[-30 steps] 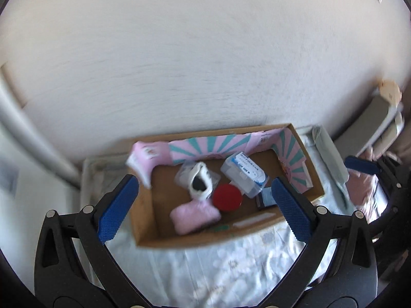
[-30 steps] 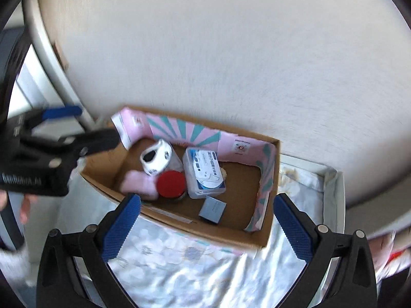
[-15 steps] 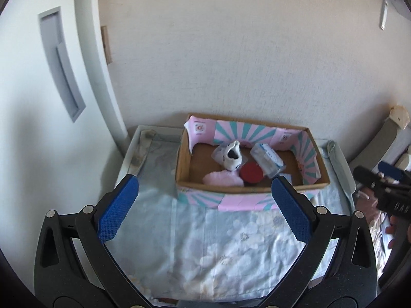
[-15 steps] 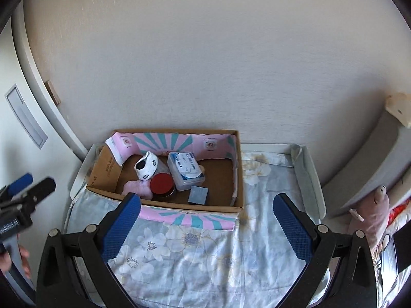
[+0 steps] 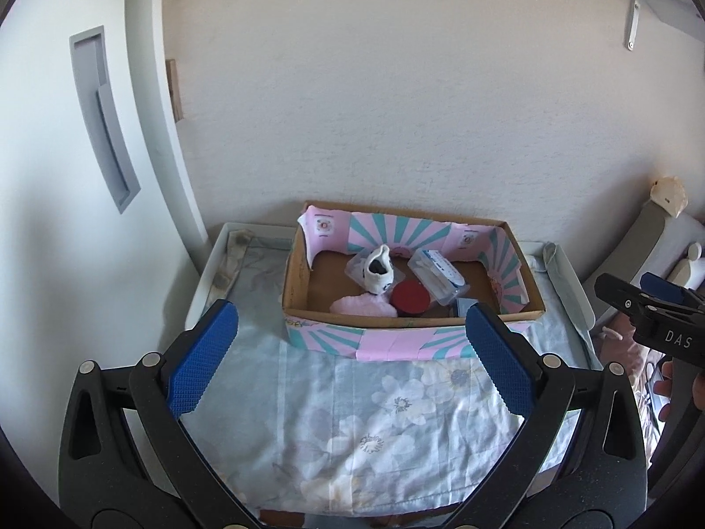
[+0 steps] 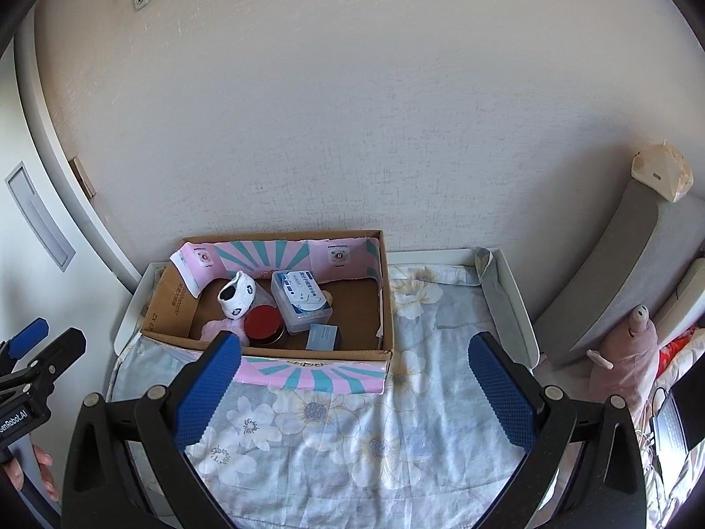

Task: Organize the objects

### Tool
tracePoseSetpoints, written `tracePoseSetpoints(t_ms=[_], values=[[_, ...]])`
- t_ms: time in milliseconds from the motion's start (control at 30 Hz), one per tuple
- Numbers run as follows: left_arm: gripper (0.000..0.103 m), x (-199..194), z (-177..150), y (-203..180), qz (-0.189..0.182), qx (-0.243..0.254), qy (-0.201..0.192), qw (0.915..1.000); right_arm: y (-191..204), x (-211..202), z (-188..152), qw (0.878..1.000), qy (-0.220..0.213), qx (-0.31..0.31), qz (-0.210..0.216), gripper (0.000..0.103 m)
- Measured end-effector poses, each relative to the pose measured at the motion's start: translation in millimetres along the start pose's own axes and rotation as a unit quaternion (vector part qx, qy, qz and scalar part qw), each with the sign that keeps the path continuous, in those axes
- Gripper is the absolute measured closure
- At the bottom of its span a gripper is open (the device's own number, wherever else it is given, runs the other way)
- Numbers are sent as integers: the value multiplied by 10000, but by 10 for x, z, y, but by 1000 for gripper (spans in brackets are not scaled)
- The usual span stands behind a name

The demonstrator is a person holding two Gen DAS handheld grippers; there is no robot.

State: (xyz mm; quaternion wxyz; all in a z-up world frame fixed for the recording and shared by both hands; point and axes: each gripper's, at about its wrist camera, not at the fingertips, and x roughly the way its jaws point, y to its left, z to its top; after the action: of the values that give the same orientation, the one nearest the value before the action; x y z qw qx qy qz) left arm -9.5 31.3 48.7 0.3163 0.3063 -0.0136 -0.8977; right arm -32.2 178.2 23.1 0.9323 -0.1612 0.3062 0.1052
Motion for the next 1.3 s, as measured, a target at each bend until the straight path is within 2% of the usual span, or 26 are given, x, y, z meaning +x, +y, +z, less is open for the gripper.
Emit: tracePoseSetpoints(t_ms=[1300], values=[[0,20,5,25,-92,38,26,9999,25,31,50,9999,126,-72,8,0]])
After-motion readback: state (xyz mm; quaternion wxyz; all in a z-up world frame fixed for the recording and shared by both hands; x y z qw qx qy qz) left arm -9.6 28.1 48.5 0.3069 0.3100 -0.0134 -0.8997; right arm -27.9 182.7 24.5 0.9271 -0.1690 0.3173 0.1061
